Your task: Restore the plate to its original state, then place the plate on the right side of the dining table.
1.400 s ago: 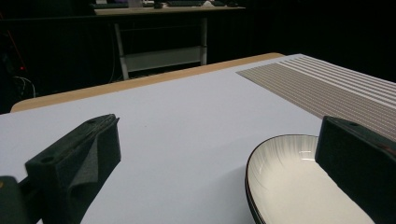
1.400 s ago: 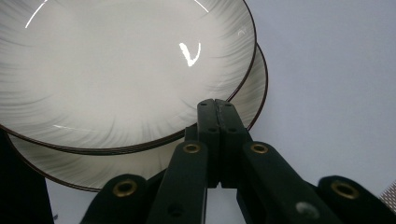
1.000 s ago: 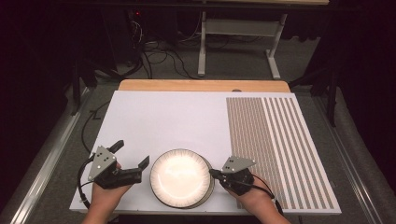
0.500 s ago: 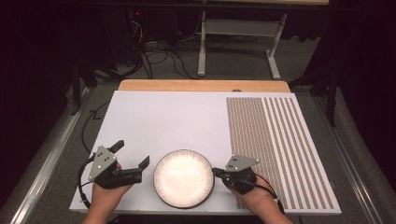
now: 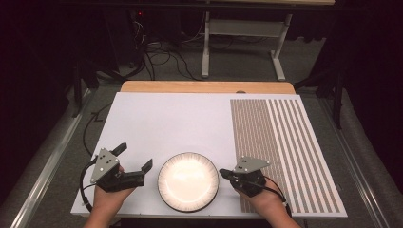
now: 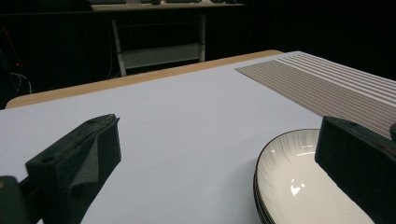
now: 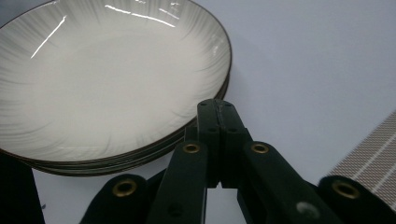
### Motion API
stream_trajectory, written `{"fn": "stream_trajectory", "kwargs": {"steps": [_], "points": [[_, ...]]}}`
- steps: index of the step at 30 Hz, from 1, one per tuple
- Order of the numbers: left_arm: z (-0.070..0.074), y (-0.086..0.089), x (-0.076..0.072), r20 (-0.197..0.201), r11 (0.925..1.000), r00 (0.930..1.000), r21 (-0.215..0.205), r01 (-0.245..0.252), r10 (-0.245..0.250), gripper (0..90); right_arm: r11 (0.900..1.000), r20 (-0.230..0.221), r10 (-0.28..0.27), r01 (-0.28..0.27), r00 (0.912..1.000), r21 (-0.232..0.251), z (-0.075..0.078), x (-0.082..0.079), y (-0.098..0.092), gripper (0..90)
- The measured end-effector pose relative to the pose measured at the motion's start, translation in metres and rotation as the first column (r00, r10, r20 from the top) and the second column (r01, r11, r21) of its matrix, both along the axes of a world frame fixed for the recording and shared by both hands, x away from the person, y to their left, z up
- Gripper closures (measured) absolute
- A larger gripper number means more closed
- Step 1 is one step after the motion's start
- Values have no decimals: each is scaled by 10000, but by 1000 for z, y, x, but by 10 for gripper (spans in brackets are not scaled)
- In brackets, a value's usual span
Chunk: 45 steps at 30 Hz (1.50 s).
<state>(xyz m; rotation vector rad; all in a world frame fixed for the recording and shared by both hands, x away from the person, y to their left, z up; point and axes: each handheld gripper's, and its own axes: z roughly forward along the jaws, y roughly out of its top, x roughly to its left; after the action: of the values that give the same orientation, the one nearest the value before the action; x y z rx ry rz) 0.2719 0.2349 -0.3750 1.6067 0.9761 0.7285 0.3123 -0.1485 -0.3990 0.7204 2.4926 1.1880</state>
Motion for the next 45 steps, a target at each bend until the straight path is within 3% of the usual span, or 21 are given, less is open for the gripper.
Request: {"fn": "stream_trajectory", "kwargs": {"steps": [6,10,18,22,23,24,32,35,38,45], "points": [[-5,0,3,-292,9999,9995,56,119,-118,11,9958,259,-674,656,9974,639,12,0,-27,851],[-6,1,5,-406,9999,9991,35,154,-152,17,9872,417,-1199,1147,9919,1108,19,-1,-45,748],[-6,0,4,-287,9996,9993,118,252,-249,42,9652,980,-2200,2020,9706,1662,23,-5,-64,272],[-5,-4,3,-174,9995,9995,172,251,-248,33,9556,1207,-2438,2171,9623,1992,22,-6,-69,3],[-5,-4,3,-174,9995,9995,172,251,-248,24,9556,1207,-2438,2171,9623,1992,22,-6,-69,3],[-4,-5,3,-116,9994,9996,215,262,-259,18,9480,1416,-2741,2424,9512,2062,20,-7,-71,4],[-3,-7,3,-58,9994,9996,200,290,-289,3,9377,1495,-2985,2605,9426,2299,22,-9,-78,4],[-2,-6,2,-24,9995,9996,142,291,-290,3,9369,1510,-2985,2592,9424,2345,23,-10,-78,4],[-2,-5,4,-101,9996,9999,277,-109,112,2,9399,1565,-2924,2534,9434,2287,23,-9,-77,5],[-2,-3,5,-121,9997,9999,225,-100,102,6,9441,1575,-2779,2392,9476,2267,23,-9,-75,39]]}}
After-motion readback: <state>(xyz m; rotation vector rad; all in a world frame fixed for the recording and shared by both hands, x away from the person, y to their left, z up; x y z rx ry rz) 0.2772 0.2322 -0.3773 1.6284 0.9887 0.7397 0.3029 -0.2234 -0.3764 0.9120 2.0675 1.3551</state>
